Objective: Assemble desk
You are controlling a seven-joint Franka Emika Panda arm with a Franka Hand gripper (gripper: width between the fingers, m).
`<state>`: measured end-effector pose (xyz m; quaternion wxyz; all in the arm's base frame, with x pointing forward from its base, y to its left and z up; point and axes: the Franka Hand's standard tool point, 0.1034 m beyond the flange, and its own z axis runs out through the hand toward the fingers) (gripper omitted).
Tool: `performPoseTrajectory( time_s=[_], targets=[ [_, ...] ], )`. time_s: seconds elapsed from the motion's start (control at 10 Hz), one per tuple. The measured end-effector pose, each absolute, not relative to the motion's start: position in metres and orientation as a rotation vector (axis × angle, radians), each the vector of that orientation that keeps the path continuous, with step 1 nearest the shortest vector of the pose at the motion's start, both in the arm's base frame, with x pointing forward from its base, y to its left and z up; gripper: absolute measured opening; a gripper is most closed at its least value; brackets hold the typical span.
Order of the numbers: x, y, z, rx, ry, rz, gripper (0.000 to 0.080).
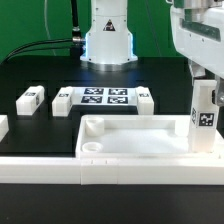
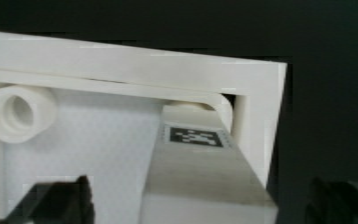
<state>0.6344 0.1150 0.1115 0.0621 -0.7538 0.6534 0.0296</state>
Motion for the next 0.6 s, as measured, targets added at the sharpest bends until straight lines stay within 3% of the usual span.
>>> performPoseTrajectory(
  time_s=[0.6],
  targets=[
    [0.6378,0.1098,0.1140,-2.736,1.246,0.027,0.0649]
  ],
)
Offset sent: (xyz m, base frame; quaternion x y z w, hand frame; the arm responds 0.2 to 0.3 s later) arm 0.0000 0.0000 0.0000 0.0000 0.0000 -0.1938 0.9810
